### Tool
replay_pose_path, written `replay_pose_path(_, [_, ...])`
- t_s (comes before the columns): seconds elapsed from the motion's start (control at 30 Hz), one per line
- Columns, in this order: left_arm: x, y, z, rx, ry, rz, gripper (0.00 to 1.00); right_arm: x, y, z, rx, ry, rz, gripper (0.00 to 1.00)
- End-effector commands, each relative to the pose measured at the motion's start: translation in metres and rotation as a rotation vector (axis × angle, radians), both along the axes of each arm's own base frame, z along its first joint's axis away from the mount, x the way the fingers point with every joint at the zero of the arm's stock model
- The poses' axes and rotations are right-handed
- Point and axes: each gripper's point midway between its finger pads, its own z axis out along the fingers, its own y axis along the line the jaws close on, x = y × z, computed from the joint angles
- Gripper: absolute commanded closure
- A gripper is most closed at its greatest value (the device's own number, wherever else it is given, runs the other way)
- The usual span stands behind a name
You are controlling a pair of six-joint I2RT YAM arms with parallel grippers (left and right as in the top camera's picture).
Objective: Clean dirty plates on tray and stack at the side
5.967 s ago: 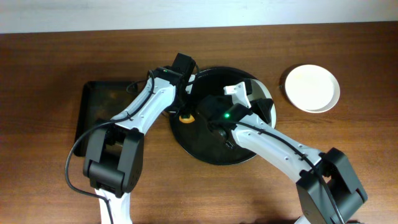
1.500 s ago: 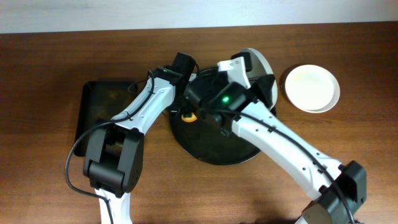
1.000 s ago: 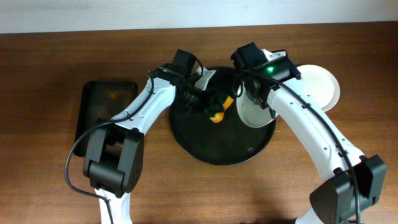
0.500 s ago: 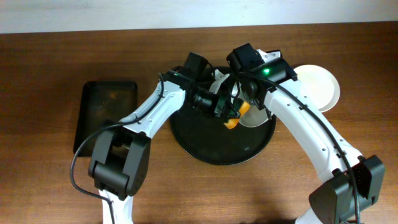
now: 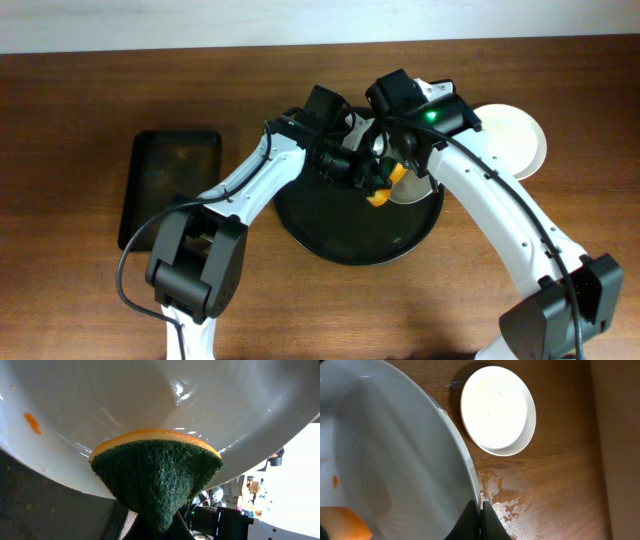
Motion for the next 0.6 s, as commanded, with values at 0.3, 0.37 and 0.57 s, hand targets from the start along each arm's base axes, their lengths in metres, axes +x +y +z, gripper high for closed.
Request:
replay_pose_path(0.3, [0.012, -0.008, -0.017, 0.003, 0.060, 0.045, 1.00, -0.006, 0.023, 0.025, 0.005, -0.076, 0.060, 0.96])
replay_pose_path(0.37, [0.012, -0.007, -0.020, 0.008, 0.065, 0.045, 1.00, -0.007, 0.022, 0.027, 0.007, -0.080, 0.060, 0.96])
replay_pose_path(0.57, [0.010, -0.004, -0.027, 0.048, 0.077, 0.058, 1.00, -0.007, 0.016, 0.039, -0.021, -0.122, 0.048, 0.96])
